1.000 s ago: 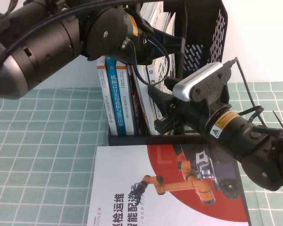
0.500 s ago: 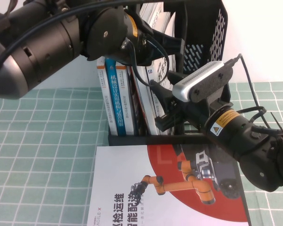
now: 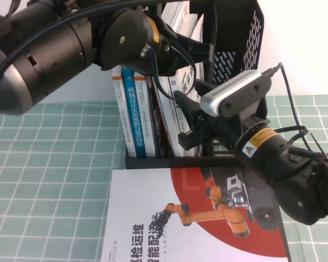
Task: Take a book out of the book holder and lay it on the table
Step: Pick up the right side book from the book shelf
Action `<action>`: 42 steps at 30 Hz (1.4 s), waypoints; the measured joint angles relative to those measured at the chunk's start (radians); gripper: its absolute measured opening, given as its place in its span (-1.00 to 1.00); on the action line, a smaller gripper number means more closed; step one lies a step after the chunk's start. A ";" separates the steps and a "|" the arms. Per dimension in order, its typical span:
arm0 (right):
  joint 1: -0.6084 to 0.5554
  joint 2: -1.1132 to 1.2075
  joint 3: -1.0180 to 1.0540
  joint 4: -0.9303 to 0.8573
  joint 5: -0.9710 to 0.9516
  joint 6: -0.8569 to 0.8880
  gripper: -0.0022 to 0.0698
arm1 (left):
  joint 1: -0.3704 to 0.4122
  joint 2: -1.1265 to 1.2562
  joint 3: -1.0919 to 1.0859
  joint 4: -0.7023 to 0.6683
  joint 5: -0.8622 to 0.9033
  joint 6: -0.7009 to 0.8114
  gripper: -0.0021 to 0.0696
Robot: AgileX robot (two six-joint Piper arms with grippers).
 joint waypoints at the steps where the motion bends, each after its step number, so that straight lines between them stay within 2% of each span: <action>1: 0.004 0.000 0.000 0.008 0.000 -0.002 0.02 | 0.000 0.000 0.000 0.002 0.000 -0.002 -0.95; 7: 0.053 0.002 0.000 0.053 -0.030 -0.055 0.02 | -0.002 0.000 0.000 0.030 0.007 -0.031 -0.95; 15: 0.065 0.002 -0.010 0.294 -0.037 -0.244 0.02 | -0.002 -0.001 0.000 0.040 0.025 -0.032 -0.95; 19: 0.065 0.002 -0.011 0.391 -0.037 -0.282 0.02 | -0.002 -0.001 0.000 0.040 0.024 -0.029 -0.95; 31: 0.080 -0.052 0.016 0.355 -0.071 -0.288 0.02 | 0.003 -0.001 0.000 -0.171 0.094 0.153 -0.95; 37: 0.080 -0.111 0.087 0.369 -0.073 -0.292 0.02 | 0.005 -0.001 0.000 -0.168 0.104 0.152 -0.95; 42: 0.080 -0.115 0.109 0.302 -0.019 -0.282 0.02 | 0.005 0.004 0.000 -0.168 0.093 0.134 -0.95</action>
